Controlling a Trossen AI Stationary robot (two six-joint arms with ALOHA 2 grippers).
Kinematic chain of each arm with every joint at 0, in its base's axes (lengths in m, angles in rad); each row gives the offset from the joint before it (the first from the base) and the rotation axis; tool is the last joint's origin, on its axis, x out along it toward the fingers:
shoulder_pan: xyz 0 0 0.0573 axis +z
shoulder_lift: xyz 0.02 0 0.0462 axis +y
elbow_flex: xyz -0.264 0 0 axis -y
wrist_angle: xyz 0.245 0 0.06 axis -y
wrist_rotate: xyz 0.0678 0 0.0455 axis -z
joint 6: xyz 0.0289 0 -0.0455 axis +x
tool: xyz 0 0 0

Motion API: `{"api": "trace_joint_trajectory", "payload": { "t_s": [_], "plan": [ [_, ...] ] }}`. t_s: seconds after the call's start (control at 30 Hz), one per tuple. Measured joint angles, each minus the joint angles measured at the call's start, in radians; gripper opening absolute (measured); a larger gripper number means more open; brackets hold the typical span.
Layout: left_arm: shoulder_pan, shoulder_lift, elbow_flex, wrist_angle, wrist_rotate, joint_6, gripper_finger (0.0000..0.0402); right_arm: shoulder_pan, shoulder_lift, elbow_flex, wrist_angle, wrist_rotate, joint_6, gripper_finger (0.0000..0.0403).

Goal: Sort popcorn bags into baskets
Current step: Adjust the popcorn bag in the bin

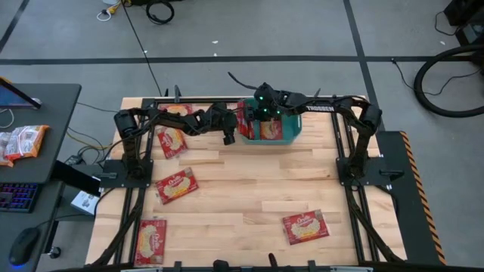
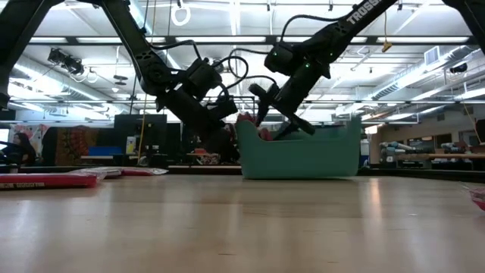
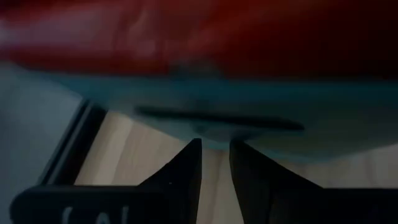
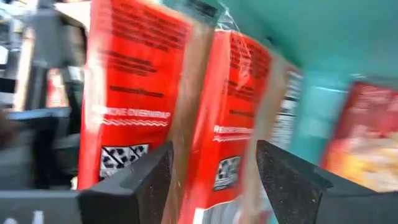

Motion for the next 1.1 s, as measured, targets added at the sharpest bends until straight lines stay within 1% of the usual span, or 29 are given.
{"api": "trace_joint_trajectory", "payload": {
  "t_s": [0.17, 0.27, 0.43, 0.63, 0.83, 0.97, 1.1],
  "plan": [
    [0.0, -0.001, 0.002, 0.0, -0.019, 0.0, 0.0089, -0.017, 0.001, 0.0, -0.074, 0.036, -0.029, 0.023],
    [0.0, -0.002, 0.004, -0.006, -0.025, -0.001, 0.0089, -0.024, 0.001, 0.0, -0.085, 0.039, -0.051, 0.0231],
    [0.0, -0.002, 0.052, -0.085, -0.027, 0.0, 0.0089, -0.036, 0.002, 0.0, -0.089, 0.044, -0.048, 0.0231],
    [0.001, -0.002, 0.101, -0.134, -0.031, 0.0, 0.0089, -0.043, -0.001, -0.002, -0.046, -0.024, -0.001, 0.023],
    [0.012, -0.003, 0.114, -0.164, -0.029, 0.006, 0.0089, -0.033, -0.046, -0.002, -0.026, -0.042, -0.008, 0.023],
    [0.024, -0.009, 0.114, -0.192, -0.027, 0.019, 0.0089, -0.034, -0.047, -0.002, -0.036, -0.068, -0.039, 0.023],
    [0.026, -0.031, 0.114, -0.194, -0.049, 0.024, 0.0089, -0.032, -0.047, -0.002, -0.037, -0.056, -0.058, 0.023]
  ]
}}
